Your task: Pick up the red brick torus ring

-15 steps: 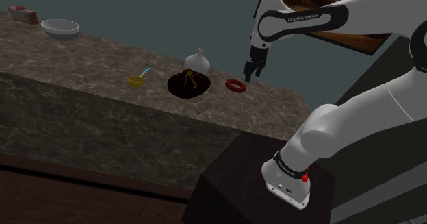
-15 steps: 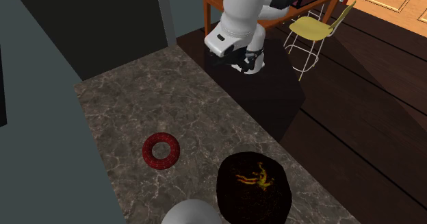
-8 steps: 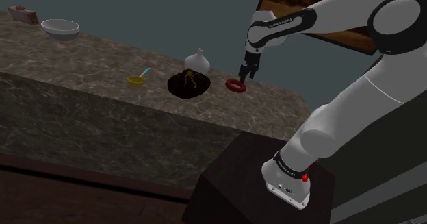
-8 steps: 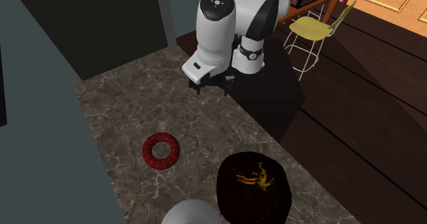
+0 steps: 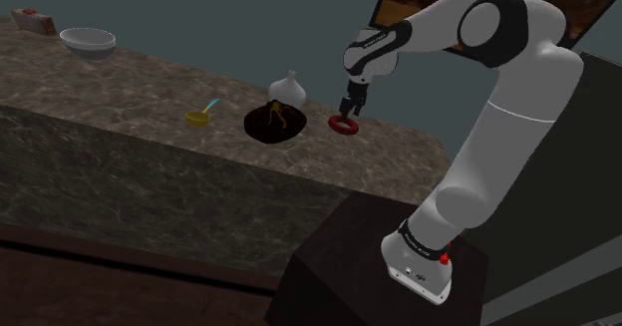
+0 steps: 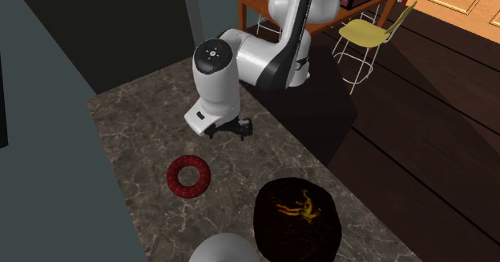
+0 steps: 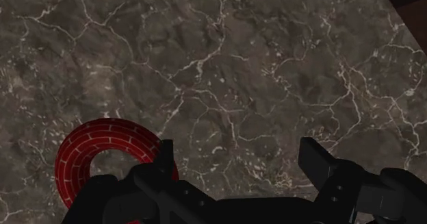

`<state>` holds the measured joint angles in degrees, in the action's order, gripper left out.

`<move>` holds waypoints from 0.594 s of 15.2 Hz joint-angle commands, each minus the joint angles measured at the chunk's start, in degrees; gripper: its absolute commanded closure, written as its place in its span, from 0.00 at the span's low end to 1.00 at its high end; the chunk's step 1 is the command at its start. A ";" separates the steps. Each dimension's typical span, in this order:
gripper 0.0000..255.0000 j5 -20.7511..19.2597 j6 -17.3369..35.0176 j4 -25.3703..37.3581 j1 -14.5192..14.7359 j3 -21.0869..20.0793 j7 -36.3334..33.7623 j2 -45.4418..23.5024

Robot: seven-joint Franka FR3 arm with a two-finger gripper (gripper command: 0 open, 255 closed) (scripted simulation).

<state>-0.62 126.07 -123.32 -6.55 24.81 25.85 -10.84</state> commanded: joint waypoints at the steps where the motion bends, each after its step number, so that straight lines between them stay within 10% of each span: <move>1: 0.00 2.78 1.11 3.38 -1.43 -0.23 2.86 -4.76; 9: 0.00 11.21 1.09 21.31 -9.06 -3.69 10.71 -23.35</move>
<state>9.83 127.85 -104.77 -14.65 21.54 35.84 -32.10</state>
